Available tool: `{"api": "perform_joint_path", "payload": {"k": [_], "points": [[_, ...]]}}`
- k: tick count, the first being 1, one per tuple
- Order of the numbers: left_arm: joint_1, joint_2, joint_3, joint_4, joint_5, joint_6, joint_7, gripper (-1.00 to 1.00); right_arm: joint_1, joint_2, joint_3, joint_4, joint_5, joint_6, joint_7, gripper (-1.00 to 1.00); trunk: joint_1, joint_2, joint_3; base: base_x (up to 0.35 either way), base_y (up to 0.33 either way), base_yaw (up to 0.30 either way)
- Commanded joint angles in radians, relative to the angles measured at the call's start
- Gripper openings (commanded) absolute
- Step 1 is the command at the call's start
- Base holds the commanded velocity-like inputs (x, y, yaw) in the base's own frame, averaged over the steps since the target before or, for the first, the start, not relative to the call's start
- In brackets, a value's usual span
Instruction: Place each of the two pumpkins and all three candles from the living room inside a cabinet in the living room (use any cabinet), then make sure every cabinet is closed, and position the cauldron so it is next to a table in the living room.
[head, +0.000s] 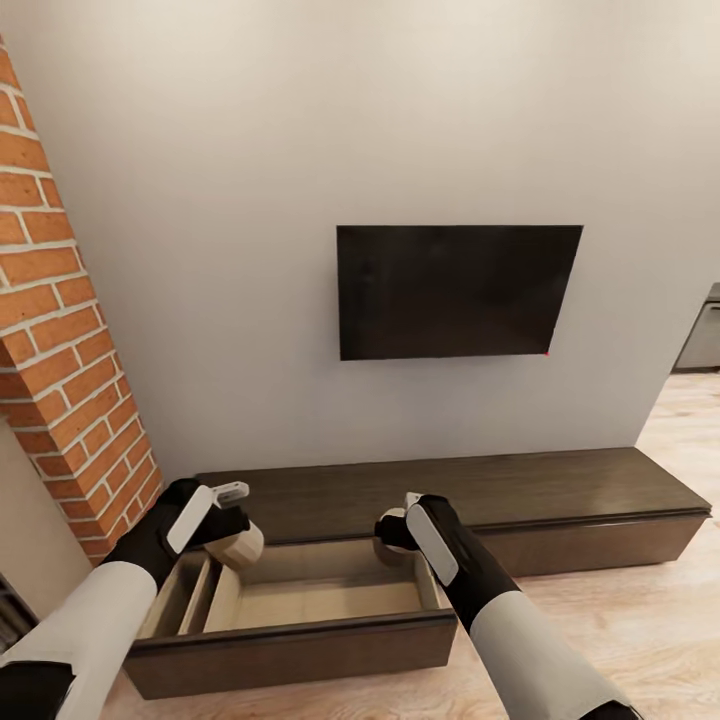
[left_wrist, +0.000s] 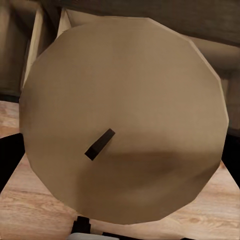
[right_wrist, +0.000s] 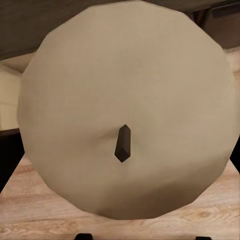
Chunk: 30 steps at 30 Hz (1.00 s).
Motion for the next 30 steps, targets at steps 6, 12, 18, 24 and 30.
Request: {"api": "perform_joint_path", "payload": {"k": [6, 12, 18, 24, 30], "points": [[-0.001, 0.005, -0.005, -0.001, 0.013, 0.001, 0.007, -1.00, -0.001, 0.000, 0.002, -0.001, -0.009, 0.002, -0.010, -1.00, 0.001, -0.002, -0.002, 0.087, 0.035, 0.000], [-0.001, -0.006, -0.008, 0.033, 0.015, 0.002, 0.005, -1.00, -0.001, 0.000, 0.003, 0.001, -0.010, 0.004, -0.009, -1.00, 0.001, -0.002, -0.002, 0.057, 0.007, 0.000], [-0.001, -0.090, -0.008, 0.144, 0.007, -0.106, -0.025, -1.00, -0.001, 0.000, 0.003, 0.053, -0.010, 0.003, -0.009, -1.00, 0.001, -0.002, -0.002, 0.002, 0.000, 0.000], [-0.001, -0.174, -0.009, 0.198, -0.001, -0.135, 0.010, -1.00, 0.000, 0.000, 0.003, 0.122, -0.009, -0.051, -0.002, -1.00, 0.001, -0.002, -0.002, 0.000, 0.000, 0.000], [-0.001, -0.209, -0.007, 0.200, 0.001, -0.147, 0.087, -1.00, 0.001, 0.000, 0.003, 0.124, -0.009, -0.035, 0.006, -1.00, 0.001, -0.002, -0.002, 0.000, 0.018, 0.000]]}}
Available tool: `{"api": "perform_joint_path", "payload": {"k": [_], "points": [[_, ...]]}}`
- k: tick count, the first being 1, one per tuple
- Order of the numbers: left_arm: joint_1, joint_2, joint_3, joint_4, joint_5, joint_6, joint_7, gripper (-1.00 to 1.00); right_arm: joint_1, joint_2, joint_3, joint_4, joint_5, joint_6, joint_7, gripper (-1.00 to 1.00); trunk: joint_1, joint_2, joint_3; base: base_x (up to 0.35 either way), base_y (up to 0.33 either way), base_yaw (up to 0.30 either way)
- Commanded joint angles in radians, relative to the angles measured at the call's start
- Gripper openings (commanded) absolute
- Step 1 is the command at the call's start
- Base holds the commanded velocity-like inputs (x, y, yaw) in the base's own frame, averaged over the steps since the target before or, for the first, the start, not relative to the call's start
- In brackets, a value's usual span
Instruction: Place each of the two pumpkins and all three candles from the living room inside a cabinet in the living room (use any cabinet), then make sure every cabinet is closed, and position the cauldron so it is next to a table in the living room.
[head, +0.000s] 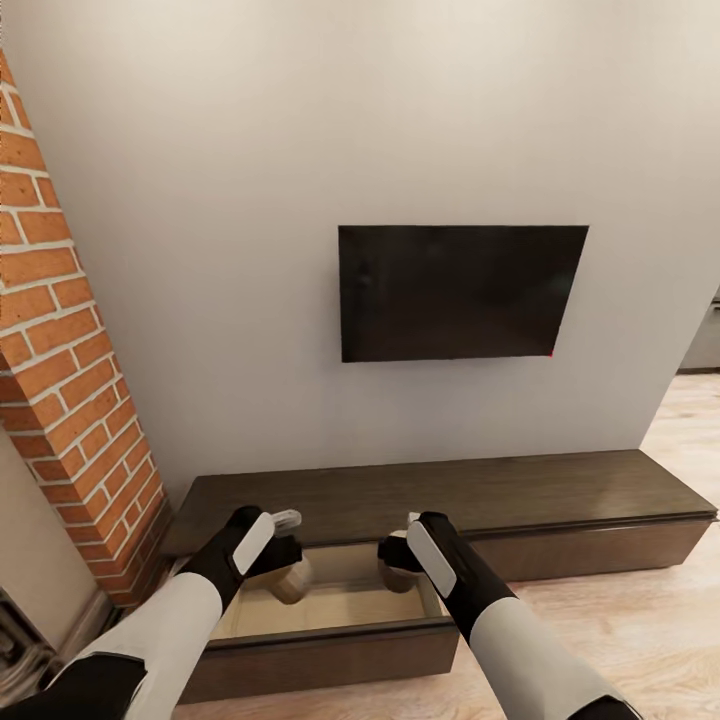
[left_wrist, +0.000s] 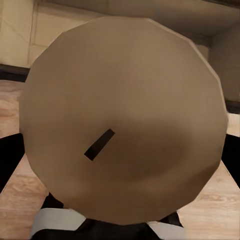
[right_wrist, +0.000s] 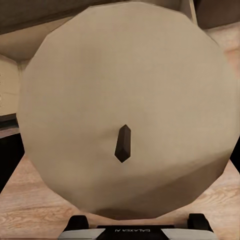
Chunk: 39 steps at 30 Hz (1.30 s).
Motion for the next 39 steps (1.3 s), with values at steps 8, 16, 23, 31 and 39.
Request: {"api": "perform_joint_path", "payload": {"k": [8, 16, 23, 31, 39], "points": [[0.002, -0.003, -0.009, 0.005, 0.011, -0.143, 0.018, -1.00, 0.000, 0.000, 0.048, -0.005, -0.009, 0.005, -0.009, -1.00, 0.001, -0.002, -0.002, 0.003, 0.024, 0.000], [0.002, -0.003, -0.008, 0.005, 0.016, -0.143, 0.031, -1.00, 0.000, 0.000, 0.053, -0.006, -0.010, 0.003, -0.008, -1.00, 0.001, -0.002, -0.002, 0.095, 0.082, 0.000], [0.002, -0.003, -0.008, 0.021, 0.020, -0.137, 0.038, -1.00, 0.001, 0.000, 0.053, -0.006, -0.010, 0.003, -0.008, -1.00, 0.001, -0.002, -0.002, 0.043, 0.051, 0.000], [0.003, -0.003, -0.002, 0.087, 0.026, -0.140, 0.045, -1.00, 0.001, 0.000, 0.066, -0.005, -0.010, -0.005, -0.009, -1.00, 0.001, -0.002, -0.001, 0.049, 0.052, 0.038], [0.005, -0.003, -0.001, 0.100, 0.027, -0.146, 0.044, -1.00, 0.001, 0.000, 0.072, -0.005, -0.010, -0.005, -0.008, -1.00, 0.001, -0.002, 0.005, 0.078, 0.060, 0.207]]}}
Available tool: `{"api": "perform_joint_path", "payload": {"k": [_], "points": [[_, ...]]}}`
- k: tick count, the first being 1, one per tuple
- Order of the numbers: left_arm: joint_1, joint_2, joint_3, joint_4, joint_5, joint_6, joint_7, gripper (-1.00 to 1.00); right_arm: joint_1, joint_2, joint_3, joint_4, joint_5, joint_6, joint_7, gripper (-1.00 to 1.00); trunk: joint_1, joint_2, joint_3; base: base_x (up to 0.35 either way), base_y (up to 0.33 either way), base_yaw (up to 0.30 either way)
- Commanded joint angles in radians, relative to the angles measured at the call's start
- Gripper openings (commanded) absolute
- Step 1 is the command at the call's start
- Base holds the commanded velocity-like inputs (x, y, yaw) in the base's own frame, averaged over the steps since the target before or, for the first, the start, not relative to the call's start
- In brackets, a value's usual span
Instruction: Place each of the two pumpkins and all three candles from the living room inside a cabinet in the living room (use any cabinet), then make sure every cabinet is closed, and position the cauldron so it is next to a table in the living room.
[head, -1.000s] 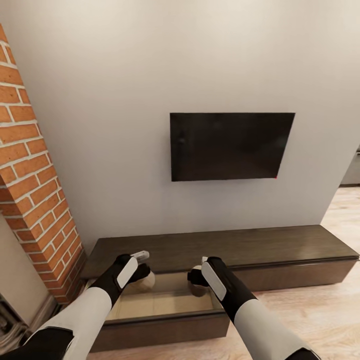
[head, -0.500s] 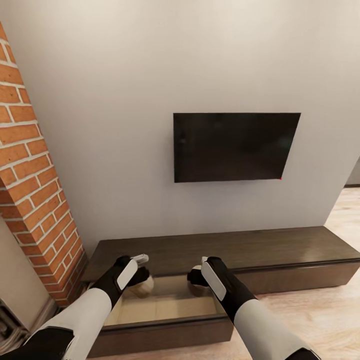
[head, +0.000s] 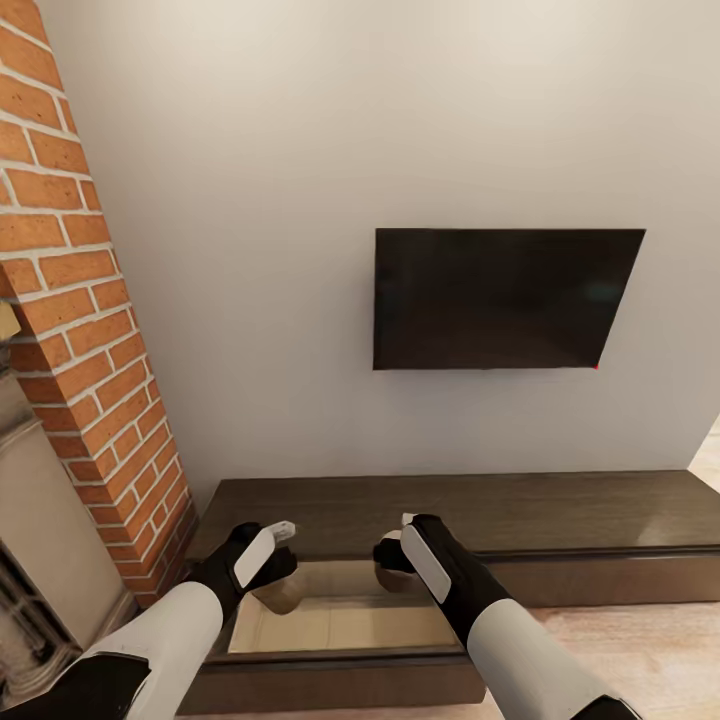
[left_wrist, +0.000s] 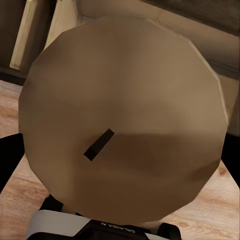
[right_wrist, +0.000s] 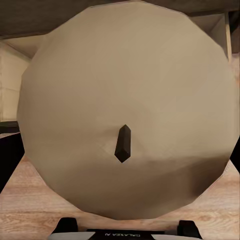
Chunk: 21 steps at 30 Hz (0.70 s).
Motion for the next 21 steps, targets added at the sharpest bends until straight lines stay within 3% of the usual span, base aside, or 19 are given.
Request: {"api": "perform_joint_path", "payload": {"k": [1, 21], "points": [[-0.001, 0.001, -0.008, -0.002, 0.009, 0.003, 0.008, -1.00, -0.001, 0.000, 0.003, -0.001, -0.010, 0.001, -0.010, -1.00, 0.001, -0.002, -0.002, 0.130, 0.179, 0.062], [0.000, 0.000, -0.010, -0.001, 0.006, -0.001, 0.008, -1.00, -0.001, 0.000, 0.004, -0.001, -0.010, 0.005, -0.010, -1.00, 0.001, -0.002, -0.002, 0.092, 0.040, 0.005]]}}
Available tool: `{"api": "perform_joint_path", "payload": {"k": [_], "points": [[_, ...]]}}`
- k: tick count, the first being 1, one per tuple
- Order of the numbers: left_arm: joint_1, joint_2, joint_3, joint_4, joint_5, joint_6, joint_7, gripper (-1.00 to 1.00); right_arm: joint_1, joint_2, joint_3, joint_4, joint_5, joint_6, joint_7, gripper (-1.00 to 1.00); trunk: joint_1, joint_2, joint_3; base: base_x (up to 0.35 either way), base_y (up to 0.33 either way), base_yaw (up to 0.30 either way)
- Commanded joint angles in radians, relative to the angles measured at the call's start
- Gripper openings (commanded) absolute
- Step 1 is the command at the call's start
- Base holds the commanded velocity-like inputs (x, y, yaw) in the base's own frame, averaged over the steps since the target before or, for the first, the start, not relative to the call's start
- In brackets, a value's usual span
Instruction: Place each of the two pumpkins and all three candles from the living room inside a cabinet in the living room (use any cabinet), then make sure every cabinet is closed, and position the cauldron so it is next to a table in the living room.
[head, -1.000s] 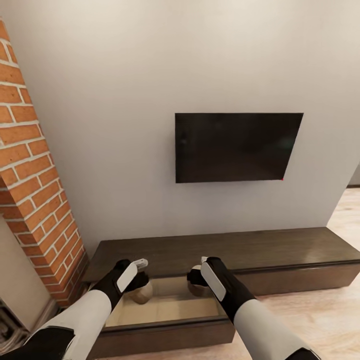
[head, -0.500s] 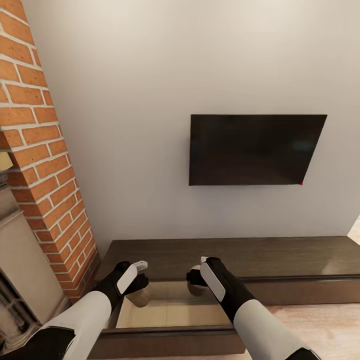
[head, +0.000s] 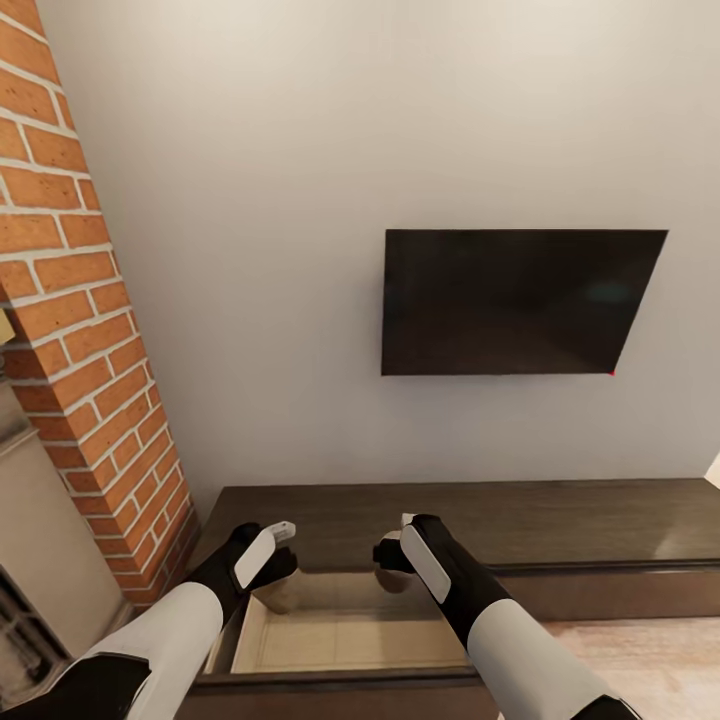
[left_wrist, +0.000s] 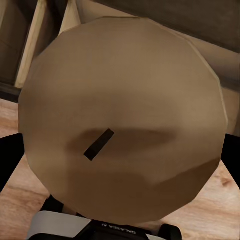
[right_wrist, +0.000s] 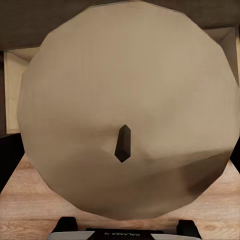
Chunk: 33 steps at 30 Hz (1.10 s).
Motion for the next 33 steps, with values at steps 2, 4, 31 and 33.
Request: {"api": "perform_joint_path", "payload": {"k": [2, 4, 31, 33], "points": [[0.002, 0.001, -0.008, -0.002, 0.010, 0.001, 0.008, -1.00, -0.001, 0.000, 0.002, -0.001, -0.009, 0.002, -0.010, -1.00, 0.001, -0.002, -0.002, 0.136, 0.000, 0.000], [0.003, 0.001, -0.009, -0.002, 0.009, 0.003, 0.008, -1.00, -0.001, 0.000, 0.002, -0.001, -0.009, 0.003, -0.008, -1.00, 0.001, -0.002, -0.002, 0.076, 0.000, 0.000], [0.003, -0.005, -0.008, -0.002, 0.010, -0.001, 0.008, -1.00, 0.000, 0.000, 0.003, 0.017, -0.005, 0.065, 0.095, -1.00, 0.077, -0.142, -0.065, 0.003, 0.000, 0.000], [0.003, -0.006, -0.008, -0.002, 0.011, -0.001, 0.008, -1.00, 0.000, 0.000, 0.003, 0.017, -0.003, 0.066, 0.095, -1.00, 0.085, -0.156, -0.071, 0.000, 0.000, 0.000]]}}
